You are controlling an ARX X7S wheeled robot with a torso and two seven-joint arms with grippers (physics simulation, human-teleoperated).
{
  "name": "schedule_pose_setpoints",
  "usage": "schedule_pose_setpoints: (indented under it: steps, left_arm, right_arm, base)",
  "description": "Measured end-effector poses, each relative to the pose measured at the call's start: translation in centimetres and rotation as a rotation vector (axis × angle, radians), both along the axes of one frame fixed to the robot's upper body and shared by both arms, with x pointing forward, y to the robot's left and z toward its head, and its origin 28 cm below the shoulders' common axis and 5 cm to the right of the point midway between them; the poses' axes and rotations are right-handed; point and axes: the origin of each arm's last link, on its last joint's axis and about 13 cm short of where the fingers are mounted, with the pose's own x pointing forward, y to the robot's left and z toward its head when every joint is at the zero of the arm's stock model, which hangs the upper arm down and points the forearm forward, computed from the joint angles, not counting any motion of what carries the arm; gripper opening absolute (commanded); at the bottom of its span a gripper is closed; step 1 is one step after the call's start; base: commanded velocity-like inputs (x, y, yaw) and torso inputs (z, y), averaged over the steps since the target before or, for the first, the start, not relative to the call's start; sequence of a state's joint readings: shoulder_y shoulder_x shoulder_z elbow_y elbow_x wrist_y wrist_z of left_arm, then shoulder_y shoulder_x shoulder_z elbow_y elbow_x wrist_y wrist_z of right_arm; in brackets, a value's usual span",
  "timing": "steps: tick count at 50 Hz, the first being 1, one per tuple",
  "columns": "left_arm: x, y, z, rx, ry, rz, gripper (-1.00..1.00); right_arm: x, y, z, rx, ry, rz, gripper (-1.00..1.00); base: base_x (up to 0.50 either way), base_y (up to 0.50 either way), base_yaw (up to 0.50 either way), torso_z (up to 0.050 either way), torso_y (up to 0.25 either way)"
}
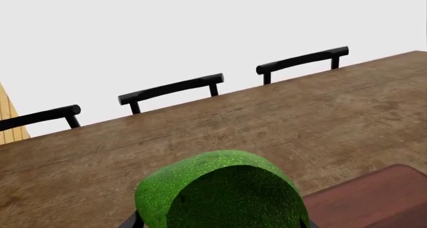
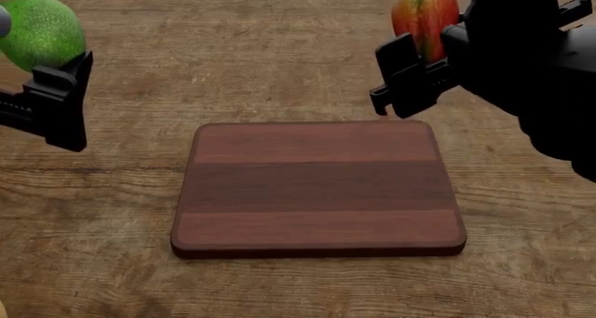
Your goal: Place the avocado, onion, tomato and bell pepper on the cutting board.
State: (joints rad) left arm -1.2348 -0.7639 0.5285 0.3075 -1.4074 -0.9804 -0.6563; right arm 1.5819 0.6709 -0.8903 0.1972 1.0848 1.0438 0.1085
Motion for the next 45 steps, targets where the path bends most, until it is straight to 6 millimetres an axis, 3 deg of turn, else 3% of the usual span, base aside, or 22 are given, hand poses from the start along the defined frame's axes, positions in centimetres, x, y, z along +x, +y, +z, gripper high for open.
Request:
schedule_pose_setpoints:
  steps: [31, 45]
  left_arm:
    - [-0.3, 0.1, -0.4, 0.003, 0.002, 0.003, -1.0]
    - [-0.4, 0.1, -0.3, 0.001, -0.001, 0.004, -1.0]
  right_arm:
    - [4.1, 0.2, -3.0, -0.011, 0.152, 0.003, -1.0]
    - [4.8, 0.5, -4.0, -0.026, 0.202, 0.01, -1.0]
  base:
    - [0.0, 0.0, 0.0, 0.0, 0.0]
    - [0.0, 0.0, 0.0, 0.0, 0.001]
